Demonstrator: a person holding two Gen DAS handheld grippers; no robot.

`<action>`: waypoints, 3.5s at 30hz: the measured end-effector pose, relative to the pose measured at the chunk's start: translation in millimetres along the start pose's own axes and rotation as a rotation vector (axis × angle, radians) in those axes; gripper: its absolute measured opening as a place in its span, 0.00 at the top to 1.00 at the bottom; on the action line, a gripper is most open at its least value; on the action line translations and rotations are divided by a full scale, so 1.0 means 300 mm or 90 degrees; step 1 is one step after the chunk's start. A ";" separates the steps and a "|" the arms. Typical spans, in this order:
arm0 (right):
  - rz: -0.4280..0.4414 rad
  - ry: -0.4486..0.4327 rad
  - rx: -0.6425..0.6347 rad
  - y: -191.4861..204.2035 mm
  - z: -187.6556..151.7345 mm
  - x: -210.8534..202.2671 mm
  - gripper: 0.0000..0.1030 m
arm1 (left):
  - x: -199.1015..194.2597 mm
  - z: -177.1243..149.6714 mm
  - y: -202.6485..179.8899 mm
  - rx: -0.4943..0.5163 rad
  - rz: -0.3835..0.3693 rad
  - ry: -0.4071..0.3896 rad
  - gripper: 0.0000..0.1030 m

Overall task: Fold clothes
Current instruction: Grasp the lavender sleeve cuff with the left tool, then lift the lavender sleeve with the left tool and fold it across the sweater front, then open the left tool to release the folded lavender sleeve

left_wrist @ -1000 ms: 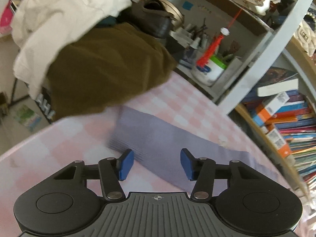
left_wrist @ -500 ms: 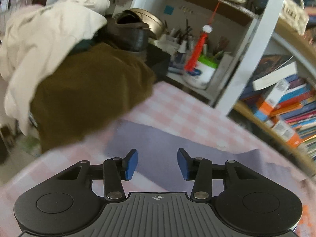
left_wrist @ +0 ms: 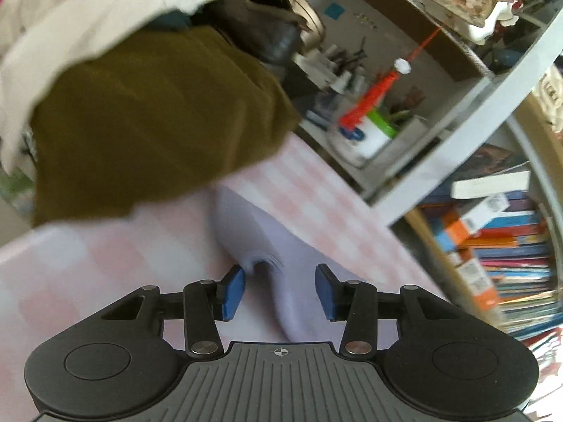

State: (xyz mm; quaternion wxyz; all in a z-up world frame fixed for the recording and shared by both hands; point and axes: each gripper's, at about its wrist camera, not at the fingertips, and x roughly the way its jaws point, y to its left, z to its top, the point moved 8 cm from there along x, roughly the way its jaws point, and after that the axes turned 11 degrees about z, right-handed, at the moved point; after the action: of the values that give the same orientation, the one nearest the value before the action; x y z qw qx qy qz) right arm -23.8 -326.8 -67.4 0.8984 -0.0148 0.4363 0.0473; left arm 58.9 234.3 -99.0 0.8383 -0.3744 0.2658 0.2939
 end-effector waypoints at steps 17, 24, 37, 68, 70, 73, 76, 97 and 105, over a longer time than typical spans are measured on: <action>-0.002 -0.014 0.013 -0.030 -0.012 -0.023 0.03 | -0.059 0.019 0.030 -0.008 0.048 -0.054 0.97; 0.025 -0.024 -0.012 -0.006 0.025 -0.003 0.03 | -0.176 0.064 -0.060 0.003 -0.026 -0.100 0.97; 0.096 -0.053 -0.075 -0.104 0.138 0.058 0.03 | -0.384 -0.048 -0.434 0.064 -0.115 -0.152 0.97; 0.275 -0.025 -0.111 -0.503 0.277 0.228 0.03 | -0.248 -0.748 -1.249 0.352 -0.076 -0.084 0.97; 0.272 -0.023 -0.107 -0.520 0.277 0.232 0.03 | -0.219 -0.783 -1.255 0.371 -0.065 -0.076 0.97; 0.268 -0.019 -0.101 -0.539 0.275 0.238 0.03 | -0.179 -0.832 -1.259 0.398 -0.049 -0.062 0.96; 0.265 -0.017 -0.095 -0.550 0.274 0.244 0.03 | -0.146 -0.878 -1.254 0.423 -0.033 -0.044 0.90; 0.336 -0.001 -0.117 -0.426 0.290 0.277 0.03 | -0.472 -0.798 -0.803 0.485 0.109 -0.067 0.27; 0.355 0.016 -0.105 -0.372 0.282 0.293 0.03 | -0.575 -0.740 -0.508 0.414 0.226 -0.057 0.28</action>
State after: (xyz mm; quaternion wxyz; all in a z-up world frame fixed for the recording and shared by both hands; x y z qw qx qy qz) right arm 107.5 -425.7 -85.7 0.8410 0.0321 0.4296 0.3274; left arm -4.0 -73.6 -40.8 0.8600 -0.0233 0.3695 0.3511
